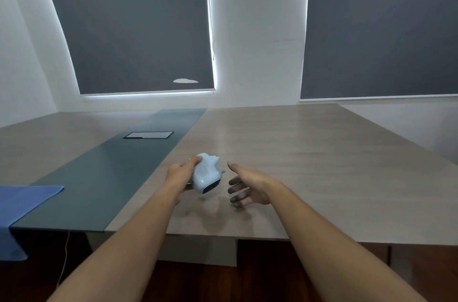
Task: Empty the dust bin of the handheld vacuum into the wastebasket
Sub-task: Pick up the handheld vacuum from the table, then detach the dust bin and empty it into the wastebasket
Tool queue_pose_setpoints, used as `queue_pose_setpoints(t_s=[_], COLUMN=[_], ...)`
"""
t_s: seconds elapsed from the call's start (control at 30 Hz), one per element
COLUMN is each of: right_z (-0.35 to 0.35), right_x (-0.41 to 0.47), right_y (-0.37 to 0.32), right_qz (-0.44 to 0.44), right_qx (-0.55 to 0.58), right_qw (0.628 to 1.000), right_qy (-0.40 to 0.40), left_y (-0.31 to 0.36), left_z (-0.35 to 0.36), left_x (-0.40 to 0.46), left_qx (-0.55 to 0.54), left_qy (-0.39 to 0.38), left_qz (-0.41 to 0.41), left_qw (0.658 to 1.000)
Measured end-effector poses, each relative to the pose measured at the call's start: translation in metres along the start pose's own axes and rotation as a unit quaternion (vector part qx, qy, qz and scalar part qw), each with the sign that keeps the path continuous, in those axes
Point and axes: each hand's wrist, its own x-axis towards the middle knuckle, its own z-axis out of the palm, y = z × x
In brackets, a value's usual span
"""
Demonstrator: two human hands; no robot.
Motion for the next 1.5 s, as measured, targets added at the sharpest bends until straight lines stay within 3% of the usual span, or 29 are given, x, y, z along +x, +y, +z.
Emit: queue_pose_setpoints(t_s=[0.23,0.9,1.1,1.3,1.5], right_z=[0.001,-0.031,-0.064,-0.083,-0.089], right_x=[0.003,0.018,0.023,0.016,0.005], right_y=[0.009,0.028,0.040,0.053,0.052], right_qz=[-0.102,-0.170,-0.160,-0.153,-0.152], right_qx=[0.043,0.207,0.254,0.264,0.284], right_qw=[0.994,0.963,0.952,0.948,0.941], right_qy=[0.005,0.016,0.069,0.087,0.105], left_y=[0.005,0.005,-0.002,-0.015,-0.023], left_z=[0.025,0.048,0.039,0.048,0.062], left_x=[-0.015,-0.003,0.013,0.015,0.006], left_qx=[-0.033,-0.030,-0.012,0.013,0.051], left_qy=[-0.086,-0.178,-0.162,-0.060,-0.030], left_qz=[0.026,0.049,0.054,0.081,0.100], left_qw=[0.995,0.982,0.985,0.995,0.993])
